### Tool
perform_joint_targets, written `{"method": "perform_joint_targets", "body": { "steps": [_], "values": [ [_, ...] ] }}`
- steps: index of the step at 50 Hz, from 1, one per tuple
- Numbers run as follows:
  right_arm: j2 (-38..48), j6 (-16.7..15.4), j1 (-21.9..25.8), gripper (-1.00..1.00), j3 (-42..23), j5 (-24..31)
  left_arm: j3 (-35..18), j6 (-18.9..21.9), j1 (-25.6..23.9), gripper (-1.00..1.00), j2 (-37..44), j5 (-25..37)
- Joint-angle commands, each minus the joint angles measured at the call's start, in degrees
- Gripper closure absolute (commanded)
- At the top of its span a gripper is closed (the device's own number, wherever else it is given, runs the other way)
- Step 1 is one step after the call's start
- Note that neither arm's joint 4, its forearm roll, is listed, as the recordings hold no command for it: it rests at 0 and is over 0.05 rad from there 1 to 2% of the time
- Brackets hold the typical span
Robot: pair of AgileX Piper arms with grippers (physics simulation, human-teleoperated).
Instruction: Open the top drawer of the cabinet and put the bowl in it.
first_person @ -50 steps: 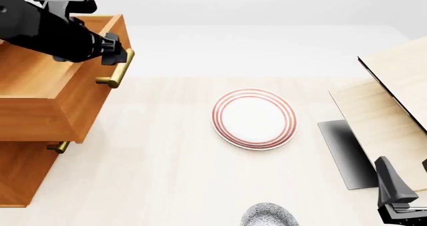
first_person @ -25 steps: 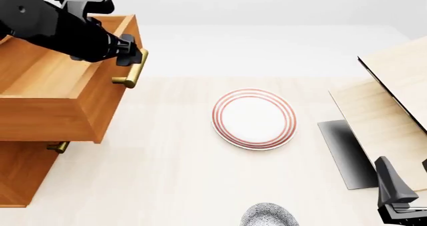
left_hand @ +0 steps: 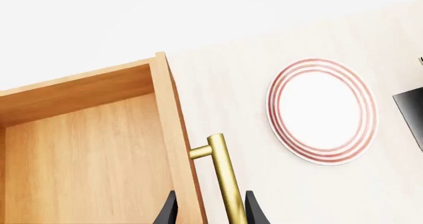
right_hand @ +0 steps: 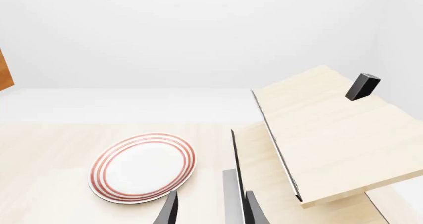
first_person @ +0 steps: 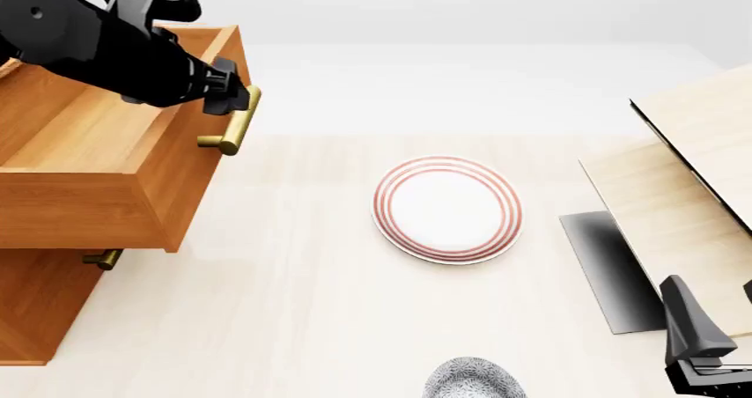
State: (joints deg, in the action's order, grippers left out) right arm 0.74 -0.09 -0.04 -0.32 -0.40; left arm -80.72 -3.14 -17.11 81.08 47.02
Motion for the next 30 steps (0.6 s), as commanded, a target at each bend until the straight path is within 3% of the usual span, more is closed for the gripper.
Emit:
{"method": "perform_joint_targets", "body": {
  "steps": [1, 30],
  "values": [
    [-0.2, 0.0, 0.0, -1.00, 0.0, 0.2, -0.9, 1.6, 1.1, -1.00, -2.0, 0.3],
    [-0.2, 0.0, 0.0, -1.00, 0.0, 0.2, -1.1, 3.9, 1.2, -1.00, -6.2, 2.8]
  ]
}}
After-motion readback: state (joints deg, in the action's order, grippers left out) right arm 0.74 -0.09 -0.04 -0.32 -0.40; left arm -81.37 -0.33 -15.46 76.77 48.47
